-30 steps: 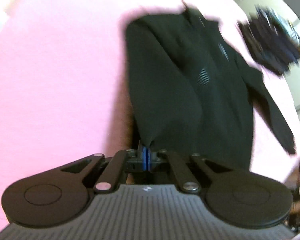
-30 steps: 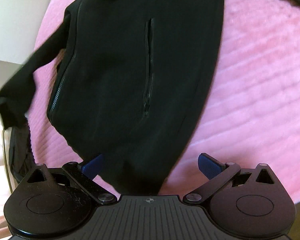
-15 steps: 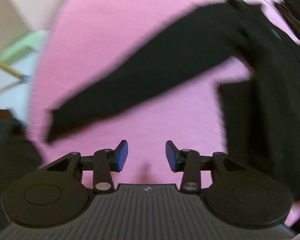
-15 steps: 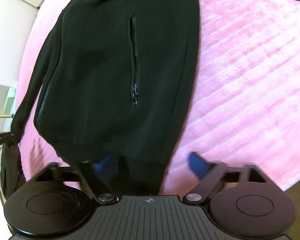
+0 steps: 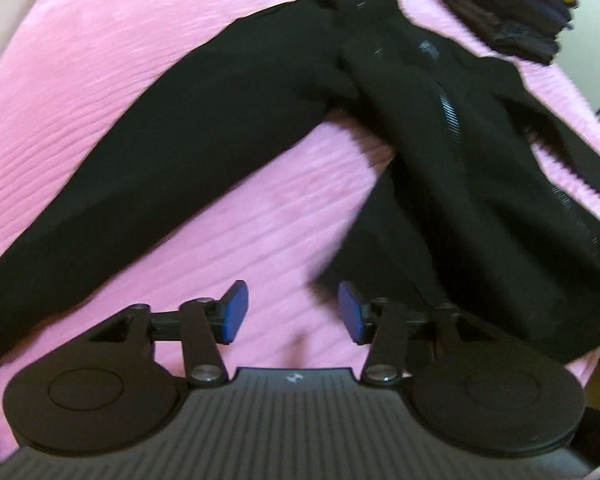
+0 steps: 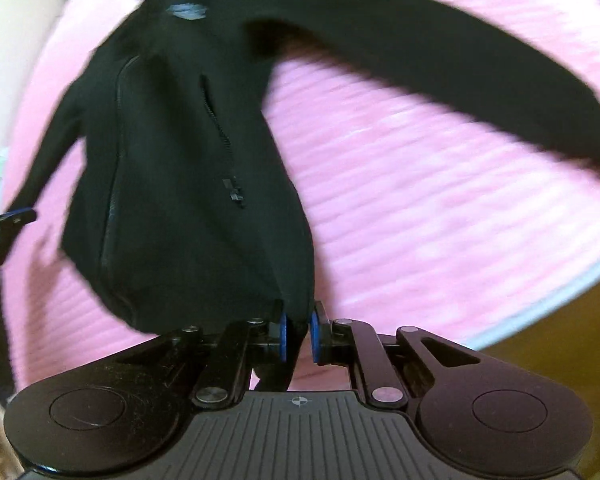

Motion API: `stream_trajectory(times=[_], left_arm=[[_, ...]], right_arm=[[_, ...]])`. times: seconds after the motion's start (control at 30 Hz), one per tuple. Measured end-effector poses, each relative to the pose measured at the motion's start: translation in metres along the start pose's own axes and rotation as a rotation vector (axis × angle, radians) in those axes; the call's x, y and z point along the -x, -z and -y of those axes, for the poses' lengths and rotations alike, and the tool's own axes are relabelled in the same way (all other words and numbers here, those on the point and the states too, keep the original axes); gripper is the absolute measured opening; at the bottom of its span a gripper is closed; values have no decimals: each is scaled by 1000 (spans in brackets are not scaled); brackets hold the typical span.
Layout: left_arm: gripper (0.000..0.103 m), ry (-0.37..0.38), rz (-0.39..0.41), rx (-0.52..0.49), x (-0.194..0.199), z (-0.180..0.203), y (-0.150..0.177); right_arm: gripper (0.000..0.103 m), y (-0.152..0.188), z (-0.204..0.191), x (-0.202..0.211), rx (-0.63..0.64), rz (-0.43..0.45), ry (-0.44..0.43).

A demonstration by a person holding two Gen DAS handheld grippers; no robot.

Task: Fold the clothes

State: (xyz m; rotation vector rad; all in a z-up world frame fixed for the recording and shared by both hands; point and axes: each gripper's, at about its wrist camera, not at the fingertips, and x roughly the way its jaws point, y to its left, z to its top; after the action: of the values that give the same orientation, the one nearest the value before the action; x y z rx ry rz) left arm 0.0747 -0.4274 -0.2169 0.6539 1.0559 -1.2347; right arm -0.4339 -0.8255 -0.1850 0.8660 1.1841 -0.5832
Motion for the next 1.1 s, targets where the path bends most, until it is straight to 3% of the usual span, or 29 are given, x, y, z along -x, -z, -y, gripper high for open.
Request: stream_trajectory(times=[0.17,0.23,0.33,0.37,0.4,0.57,0.7,0.83,0.93,0.97,1.0,1.03,1.07,1.1], left_arm=[[50,177,-63,-6,-45,33,-12],[46,197,-125,-36,-65,52,-11],[26,161,-193,-76,-78,70,-3],[10,143,-198,-89,-76,73,0],[4,128,-202,-95,-73,74,2],[3,68,-197,-9,9,71,29],[3,32,-262,129,69,86,96],[3,55,-335,234,60,112,147],[3,50,-358,207,38,131,155],[3,47,-367,198,33,135,156],[6,45,-376,197,33,134,155],[9,43,-386,196,32,133,153],[14,39,-391,193,33,131,152],[15,28,-383,187,38,126,148]], right_arm=[[9,-4,10,-8,40,-15,10],[9,0,3,-18,47,-19,6],[9,-7,6,-16,67,-30,-3],[9,-10,5,-12,80,-34,-7],[9,-11,3,-7,99,-40,-19],[9,-8,-12,16,233,-112,-76],[9,11,-18,-1,358,-236,-32],[9,13,3,-19,289,-262,6],[10,8,6,-16,271,-252,0],[12,7,6,-13,272,-247,8],[35,6,5,-11,273,-242,17],[66,2,5,-6,274,-225,53],[76,-1,4,0,275,-201,85],[77,-5,3,7,271,-166,89]])
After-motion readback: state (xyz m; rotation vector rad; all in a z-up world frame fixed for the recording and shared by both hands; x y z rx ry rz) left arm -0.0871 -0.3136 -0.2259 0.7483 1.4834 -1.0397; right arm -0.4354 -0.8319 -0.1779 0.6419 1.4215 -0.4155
